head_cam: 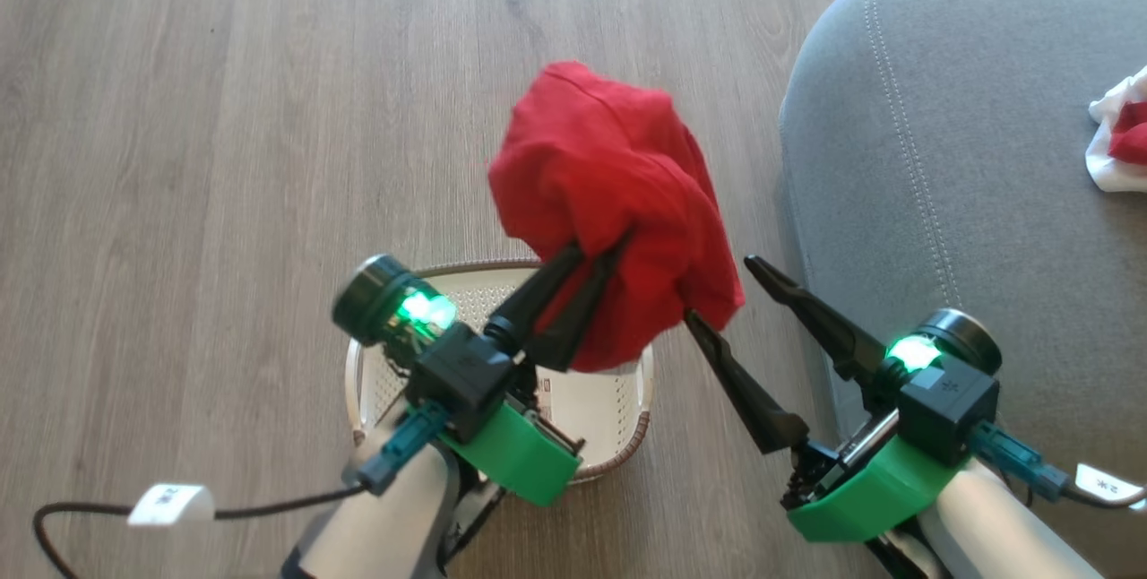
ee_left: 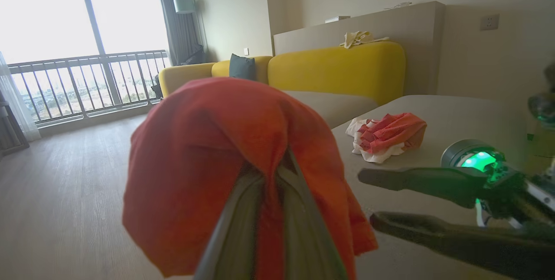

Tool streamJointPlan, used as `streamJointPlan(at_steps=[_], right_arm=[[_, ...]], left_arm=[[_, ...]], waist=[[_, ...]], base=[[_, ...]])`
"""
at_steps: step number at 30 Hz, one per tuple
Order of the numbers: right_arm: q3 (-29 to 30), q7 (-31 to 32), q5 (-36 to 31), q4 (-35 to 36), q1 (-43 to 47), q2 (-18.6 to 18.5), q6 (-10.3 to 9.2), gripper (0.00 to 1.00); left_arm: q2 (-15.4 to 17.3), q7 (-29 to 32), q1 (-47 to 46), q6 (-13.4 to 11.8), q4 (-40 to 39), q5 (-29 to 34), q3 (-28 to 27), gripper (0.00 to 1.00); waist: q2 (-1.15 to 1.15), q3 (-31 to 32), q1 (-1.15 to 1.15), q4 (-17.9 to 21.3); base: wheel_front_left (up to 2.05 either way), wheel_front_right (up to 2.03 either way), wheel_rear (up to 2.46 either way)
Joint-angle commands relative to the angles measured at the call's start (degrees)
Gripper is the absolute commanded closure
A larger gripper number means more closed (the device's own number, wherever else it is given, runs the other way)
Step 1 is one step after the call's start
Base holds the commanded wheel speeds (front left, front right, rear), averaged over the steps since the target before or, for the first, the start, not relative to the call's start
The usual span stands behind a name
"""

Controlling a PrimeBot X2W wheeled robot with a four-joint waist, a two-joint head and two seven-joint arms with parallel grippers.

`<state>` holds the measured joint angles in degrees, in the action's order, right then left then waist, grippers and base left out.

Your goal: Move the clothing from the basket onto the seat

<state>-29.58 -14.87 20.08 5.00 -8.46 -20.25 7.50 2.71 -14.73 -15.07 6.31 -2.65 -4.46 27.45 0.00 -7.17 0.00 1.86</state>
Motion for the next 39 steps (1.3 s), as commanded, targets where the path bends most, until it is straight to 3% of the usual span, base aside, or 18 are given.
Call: streamJointPlan(at_steps=[1, 18, 34, 35, 36, 37, 39], right_arm=[[-0.1, -0.1, -0.4, 1.4, -1.9, -0.2, -0.01, 0.00], [-3.6, -0.1, -3.7, -2.4, -5.7, -0.6, -0.01, 0.00], [-6.3, -0.1, -5.2, -3.5, -7.0, 1.4, -0.01, 0.00], [-6.4, -0.1, -5.2, -3.6, -6.9, 1.5, -0.01, 0.16], [-6.4, -0.1, -5.1, -3.6, -6.9, 1.5, -0.01, 0.16], [-6.4, -0.1, -5.0, -3.6, -6.9, 1.7, -0.01, 0.53], [-6.2, -0.1, -4.7, -3.5, -6.8, 2.0, -0.01, 1.00]], left_arm=[[0.2, -0.3, -2.5, 0.1, -2.1, 0.5, -1.2, 1.00], [0.8, -0.3, -4.3, 1.1, -1.3, 1.8, 8.2, 1.00], [1.0, -0.3, -4.2, 1.2, -0.7, 0.7, 10.5, 1.00], [0.9, -0.3, -4.2, 1.2, -0.7, 0.6, 10.6, 1.00], [0.9, -0.3, -4.0, 1.2, -0.7, 0.6, 10.7, 1.00], [0.9, -0.3, -3.9, 1.2, -0.6, 0.5, 10.8, 1.00], [0.9, -0.3, -3.8, 1.2, -0.6, 0.4, 10.9, 1.00]], waist=[[0.00, -0.1, 0.00, -0.1], [0.00, 0.1, 0.00, -1.1], [0.00, 0.7, 0.00, -1.2], [0.00, 0.7, 0.00, -1.2], [0.00, 0.8, 0.00, -1.2], [0.00, 0.9, 0.00, -1.2], [0.00, 1.1, 0.00, -1.2]], base=[[0.00, 0.00, 0.00], [0.00, 0.00, 0.00], [0.00, 0.00, 0.00], [0.00, 0.00, 0.00], [0.00, 0.00, 0.00], [0.00, 0.00, 0.00], [0.00, 0.00, 0.00]])
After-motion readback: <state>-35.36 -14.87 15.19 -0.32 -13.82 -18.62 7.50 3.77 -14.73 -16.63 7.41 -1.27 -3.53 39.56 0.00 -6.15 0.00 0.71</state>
